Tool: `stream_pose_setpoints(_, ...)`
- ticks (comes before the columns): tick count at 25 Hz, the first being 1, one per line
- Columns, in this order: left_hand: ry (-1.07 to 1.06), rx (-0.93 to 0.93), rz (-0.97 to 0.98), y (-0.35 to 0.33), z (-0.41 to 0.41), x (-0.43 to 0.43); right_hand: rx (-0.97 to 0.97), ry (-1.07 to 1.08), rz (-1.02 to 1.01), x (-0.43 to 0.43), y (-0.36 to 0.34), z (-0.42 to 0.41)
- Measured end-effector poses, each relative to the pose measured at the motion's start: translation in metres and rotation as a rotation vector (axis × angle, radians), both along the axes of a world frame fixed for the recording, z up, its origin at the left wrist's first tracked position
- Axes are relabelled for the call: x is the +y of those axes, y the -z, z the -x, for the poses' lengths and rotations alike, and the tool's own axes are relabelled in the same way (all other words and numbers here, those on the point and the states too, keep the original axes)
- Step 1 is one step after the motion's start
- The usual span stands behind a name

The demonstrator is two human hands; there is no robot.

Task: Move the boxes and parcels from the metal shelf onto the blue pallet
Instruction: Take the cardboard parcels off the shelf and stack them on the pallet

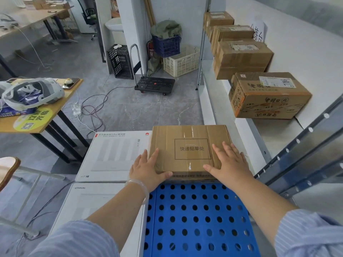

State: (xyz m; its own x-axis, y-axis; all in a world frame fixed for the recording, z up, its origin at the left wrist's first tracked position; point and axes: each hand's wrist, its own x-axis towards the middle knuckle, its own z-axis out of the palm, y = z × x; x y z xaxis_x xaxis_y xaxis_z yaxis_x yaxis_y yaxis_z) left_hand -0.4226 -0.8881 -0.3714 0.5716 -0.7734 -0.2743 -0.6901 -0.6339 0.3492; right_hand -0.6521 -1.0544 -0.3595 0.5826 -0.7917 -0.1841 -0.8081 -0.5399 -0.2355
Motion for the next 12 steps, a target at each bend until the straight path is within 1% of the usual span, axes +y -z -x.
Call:
stream_pose_setpoints(2,0.014,-0.066,0.013,-0.007,0.008,0.002,-0.03,-0.022,0.041,0.015,-0.006,0.003)
stream_pose_setpoints(4,0.082,-0.11,0.048,-0.016,0.018,0.006,-0.01,-0.034,0.08,0.038,-0.012,0.009)
stream_pose_setpoints(9,0.359,-0.209,0.122,-0.044,0.046,0.029,0.006,0.066,0.15,0.104,-0.041,0.029)
stream_pose_setpoints(12,0.521,-0.25,0.22,-0.062,0.062,0.045,-0.024,0.15,0.225,0.152,-0.058,0.043)
